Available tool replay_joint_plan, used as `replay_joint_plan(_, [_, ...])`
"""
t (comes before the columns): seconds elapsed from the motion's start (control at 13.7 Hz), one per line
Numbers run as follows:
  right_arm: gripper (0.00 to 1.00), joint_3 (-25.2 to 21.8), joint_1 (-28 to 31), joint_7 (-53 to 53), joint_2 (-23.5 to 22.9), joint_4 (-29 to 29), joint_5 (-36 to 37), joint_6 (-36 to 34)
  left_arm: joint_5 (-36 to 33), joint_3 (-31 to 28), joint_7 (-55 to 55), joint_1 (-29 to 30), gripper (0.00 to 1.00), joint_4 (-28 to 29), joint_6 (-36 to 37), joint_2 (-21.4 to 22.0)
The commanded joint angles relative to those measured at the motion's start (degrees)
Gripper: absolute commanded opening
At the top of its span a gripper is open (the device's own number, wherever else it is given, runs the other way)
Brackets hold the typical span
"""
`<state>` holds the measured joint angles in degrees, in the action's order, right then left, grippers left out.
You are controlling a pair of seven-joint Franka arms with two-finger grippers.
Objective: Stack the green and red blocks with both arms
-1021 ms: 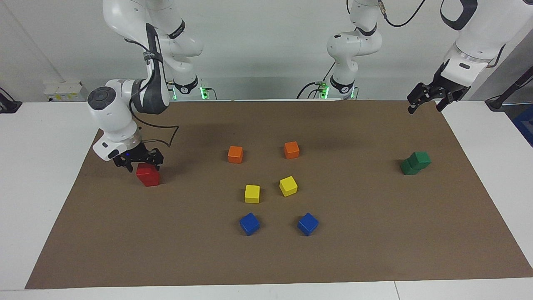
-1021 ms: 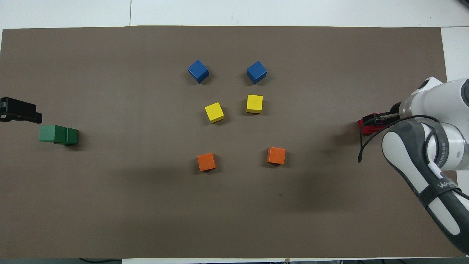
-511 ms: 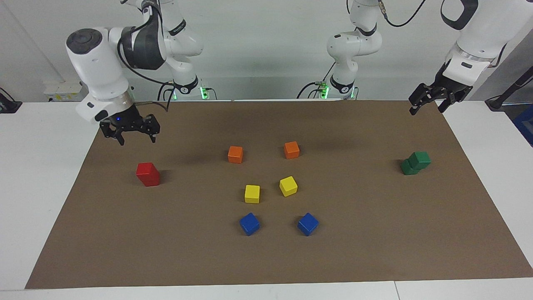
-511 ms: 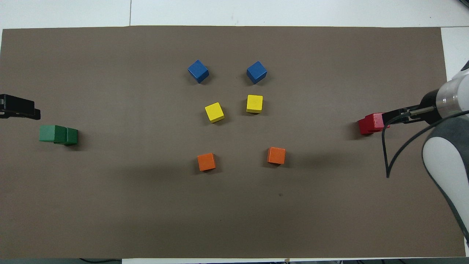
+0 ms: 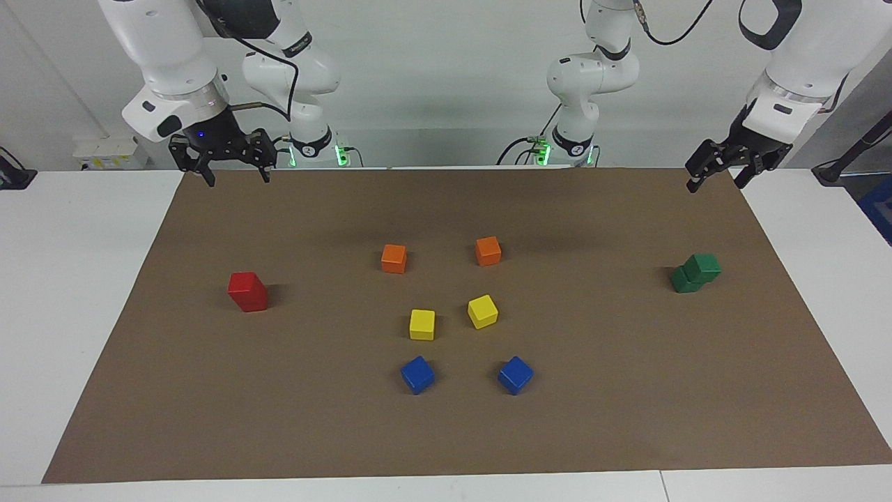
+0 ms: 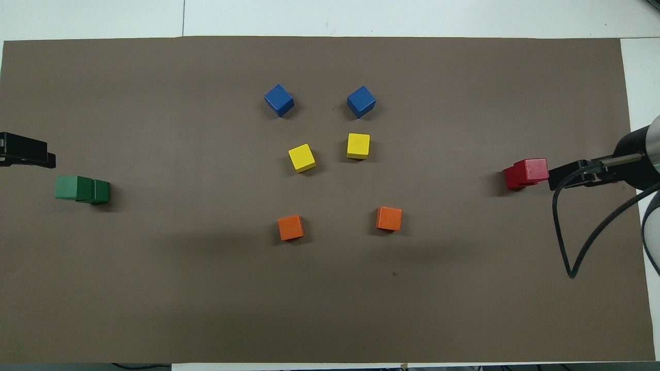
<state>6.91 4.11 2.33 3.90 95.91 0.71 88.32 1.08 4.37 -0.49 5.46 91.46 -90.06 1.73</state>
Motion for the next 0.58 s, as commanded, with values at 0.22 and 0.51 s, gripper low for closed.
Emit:
replay_joint_plan(0.22, [1.00,0.7,0.9,-1.0,-2.1,-2.4,-0.5,-1.4,-0.2,-0.3,-0.6,-0.4,1.00,-0.2,-0.1,0.3])
replay_joint_plan(0.51, [1.00,0.7,0.9,-1.3,-2.1,-2.1,-0.5,-1.0,-0.2,-0.2,-0.7,-0.5,1.00,-0.3,-0.3,0.3])
